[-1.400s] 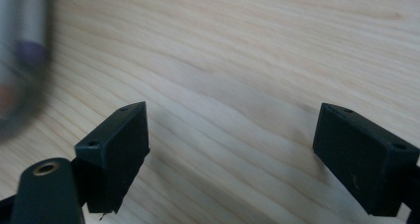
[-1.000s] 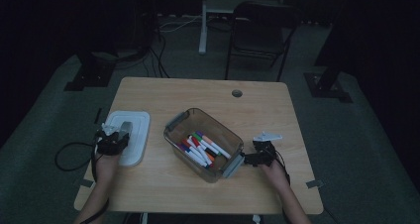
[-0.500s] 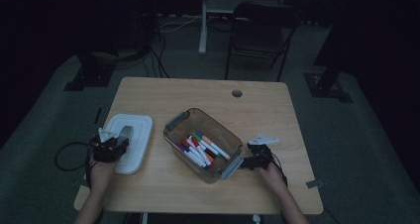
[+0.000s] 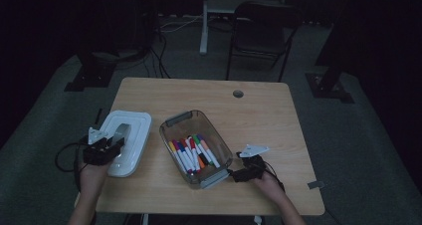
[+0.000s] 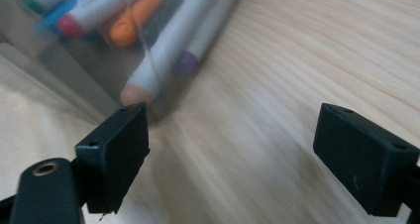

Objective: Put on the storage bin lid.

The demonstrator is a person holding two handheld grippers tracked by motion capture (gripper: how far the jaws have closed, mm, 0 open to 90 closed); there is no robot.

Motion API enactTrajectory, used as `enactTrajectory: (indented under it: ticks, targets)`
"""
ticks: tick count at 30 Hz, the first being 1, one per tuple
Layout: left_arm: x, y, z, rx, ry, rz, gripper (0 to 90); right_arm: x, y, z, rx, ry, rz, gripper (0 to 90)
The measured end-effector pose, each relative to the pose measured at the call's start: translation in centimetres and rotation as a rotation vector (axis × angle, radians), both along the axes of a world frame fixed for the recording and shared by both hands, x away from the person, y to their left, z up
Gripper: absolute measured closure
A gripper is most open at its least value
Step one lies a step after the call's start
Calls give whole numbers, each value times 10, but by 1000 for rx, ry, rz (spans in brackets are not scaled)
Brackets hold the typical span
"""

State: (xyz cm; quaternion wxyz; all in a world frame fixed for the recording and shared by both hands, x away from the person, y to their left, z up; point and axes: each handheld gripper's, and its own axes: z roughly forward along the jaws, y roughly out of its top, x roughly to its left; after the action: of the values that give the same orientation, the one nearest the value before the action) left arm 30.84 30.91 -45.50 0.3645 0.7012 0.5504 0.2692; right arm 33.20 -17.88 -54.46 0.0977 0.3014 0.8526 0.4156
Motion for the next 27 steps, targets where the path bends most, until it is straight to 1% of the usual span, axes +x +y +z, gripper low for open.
enactTrajectory:
  ticks: [2, 3, 4, 5, 6, 7, 8, 9, 10, 11, 12, 13, 14, 16, 17, 18, 19, 22, 24, 25, 26, 27]
  targets:
    - [-2, 1, 7, -12, -9, -9, 680, -1, 8, 0, 2, 7, 31, 137]
    - [-3, 1, 11, -14, -13, -11, 680, -1, 12, 0, 5, 5, 41, 137]
    - [-4, 0, 14, -13, -19, -16, 681, -1, 20, 1, 7, -4, 59, 137]
    - [-4, 0, 18, -13, -23, -21, 681, -1, 20, 1, 7, -4, 59, 137]
    - [-4, 0, 18, -13, -23, -21, 680, -1, 20, 1, 7, -4, 59, 137]
    - [-4, 0, 26, -16, -36, -29, 680, 1, 31, 3, 22, -14, 64, 137]
    - [-4, 0, 26, -16, -36, -29, 680, 2, 35, 4, 26, -15, 69, 137]
    - [-3, 0, 32, -21, -46, -32, 680, 4, 40, 5, 28, -19, 75, 137]
    - [-3, 0, 32, -21, -46, -32, 681, 5, 45, 6, 26, -22, 80, 138]
    - [-2, 0, 35, -27, -49, -33, 681, 5, 45, 6, 26, -22, 80, 138]
    - [-2, 0, 35, -27, -49, -33, 680, 6, 49, 6, 20, -27, 87, 137]
    - [-1, 2, 40, -42, -52, -42, 680, 6, 49, 6, 20, -27, 87, 137]
    - [-1, 2, 45, -44, -60, -47, 680, 7, 63, 8, 18, -36, 114, 137]
    - [-3, 1, 52, -43, -69, -58, 680, 6, 73, 7, 19, -39, 135, 132]
    - [-3, 1, 52, -43, -69, -58, 680, 6, 73, 7, 19, -39, 135, 132]
    - [-3, 1, 52, -43, -69, -58, 680, 5, 78, 7, 19, -41, 141, 132]
    - [-6, -1, 61, -47, -82, -83, 680, 6, 88, 6, 13, -43, 148, 131]
    - [-8, -5, 66, -60, -90, -100, 680, 7, 101, 4, 10, -39, 152, 129]
    - [-8, -5, 66, -60, -90, -100, 680, 7, 105, 4, 16, -33, 150, 129]
    - [-9, -7, 68, -69, -89, -118, 680, 7, 105, 4, 16, -33, 150, 128]
    - [-10, -9, 69, -73, -90, -127, 680, 6, 112, 3, 29, -26, 151, 128]
    - [-11, -13, 70, -66, -86, -146, 680, 7, 117, 3, 31, -35, 155, 128]
